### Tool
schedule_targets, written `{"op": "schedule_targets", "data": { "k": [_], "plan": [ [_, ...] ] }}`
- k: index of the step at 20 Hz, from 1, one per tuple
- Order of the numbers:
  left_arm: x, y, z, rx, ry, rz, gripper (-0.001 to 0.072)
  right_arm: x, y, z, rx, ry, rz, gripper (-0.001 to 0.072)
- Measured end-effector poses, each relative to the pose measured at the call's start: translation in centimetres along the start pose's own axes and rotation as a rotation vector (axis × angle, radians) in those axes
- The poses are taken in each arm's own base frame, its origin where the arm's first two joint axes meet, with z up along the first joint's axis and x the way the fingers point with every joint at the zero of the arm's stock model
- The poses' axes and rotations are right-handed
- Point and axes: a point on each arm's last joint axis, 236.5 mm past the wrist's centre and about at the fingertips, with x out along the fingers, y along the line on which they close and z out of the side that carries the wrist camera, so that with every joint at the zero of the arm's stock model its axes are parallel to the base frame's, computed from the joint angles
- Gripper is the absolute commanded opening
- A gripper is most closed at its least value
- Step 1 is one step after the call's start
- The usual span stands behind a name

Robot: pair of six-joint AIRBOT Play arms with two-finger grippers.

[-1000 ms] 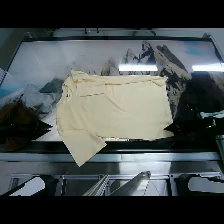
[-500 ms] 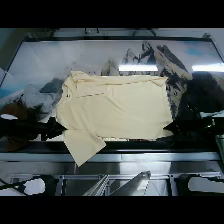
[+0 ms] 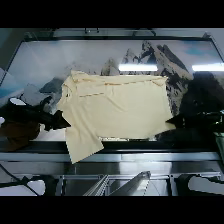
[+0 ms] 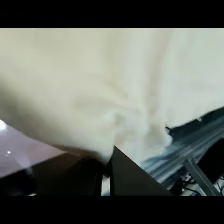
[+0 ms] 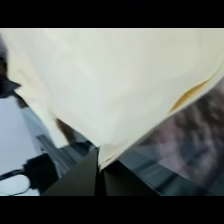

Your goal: Fold the shirts.

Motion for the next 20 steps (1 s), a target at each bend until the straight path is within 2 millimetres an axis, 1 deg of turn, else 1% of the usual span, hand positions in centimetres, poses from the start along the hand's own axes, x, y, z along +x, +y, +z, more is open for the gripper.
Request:
{"op": "schedule_targets", "data": {
  "k": [1,2,3,4,5,6,7,8,9,10,11,12,13,14,16,17,18,19,20],
  "plan": [
    [-1.6,-1.4,0.1,0.030,-0.028,-0.026,0.0024,-1.1,2.7,1.3,-0.028,-0.053,0.079,0.0016],
    [-3.5,-3.3,0.1,0.072,-0.069,-0.067,0.0025,-2.4,5.9,2.3,-0.075,-0.102,0.164,0.0016],
    [-5.5,-5.7,0.2,0.127,-0.124,-0.127,0.0024,-4.3,9.7,3.4,-0.140,-0.170,0.257,0.0016],
    [-8.1,-9.0,0.0,0.205,-0.192,-0.210,0.0025,-6.3,13.4,4.2,-0.218,-0.246,0.336,0.0016],
    [-10.9,-12.2,-0.3,0.290,-0.267,-0.288,0.0025,-8.5,17.1,4.6,-0.302,-0.318,0.405,0.0016],
    [-14.4,-16.0,-1.1,0.397,-0.363,-0.381,0.0025,-10.9,20.9,4.7,-0.397,-0.400,0.466,0.0016],
    [-17.8,-19.5,-2.3,0.505,-0.453,-0.465,0.0025,-13.2,24.6,4.4,-0.496,-0.483,0.510,0.0017],
    [-21.7,-23.2,-4.3,0.630,-0.553,-0.550,0.0025,-15.5,28.3,3.9,-0.599,-0.577,0.537,0.0017],
    [-25.2,-26.2,-6.5,0.743,-0.649,-0.612,0.0025,-17.5,31.5,3.0,-0.691,-0.665,0.550,0.0017],
    [-28.4,-28.8,-9.0,0.853,-0.743,-0.652,0.0025,-19.4,34.7,1.8,-0.791,-0.758,0.547,0.0017],
    [-31.2,-30.9,-11.7,0.959,-0.830,-0.667,0.0026,-20.7,37.3,0.6,-0.875,-0.840,0.533,0.0017],
    [-33.4,-32.6,-14.1,1.043,-0.912,-0.660,0.0026,-22.1,39.8,-0.6,-0.950,-0.932,0.506,0.0017],
    [-35.2,-34.0,-16.1,1.114,-0.989,-0.632,0.0026,-23.3,42.1,-1.9,-1.018,-1.023,0.475,0.0016],
    [-36.5,-35.1,-17.7,1.164,-1.057,-0.599,0.0026,-24.4,43.9,-3.1,-1.068,-1.104,0.442,0.0016],
    [-38.6,-37.3,-20.3,1.254,-1.167,-0.553,0.0026,-26.0,46.4,-4.8,-1.146,-1.249,0.337,0.0016],
    [-39.5,-38.3,-21.4,1.295,-1.205,-0.537,0.0026,-26.6,47.1,-5.3,-1.179,-1.306,0.271,0.0016],
    [-40.1,-39.0,-22.1,1.328,-1.221,-0.518,0.0026,-27.0,47.5,-5.6,-1.200,-1.345,0.214,0.0016],
    [-40.6,-39.2,-22.0,1.335,-1.228,-0.490,0.0026,-27.3,47.4,-5.4,-1.212,-1.369,0.151,0.0016],
    [-40.9,-39.1,-21.4,1.325,-1.225,-0.450,0.0026,-27.3,46.8,-4.8,-1.202,-1.369,0.101,0.0016]
  ]
}}
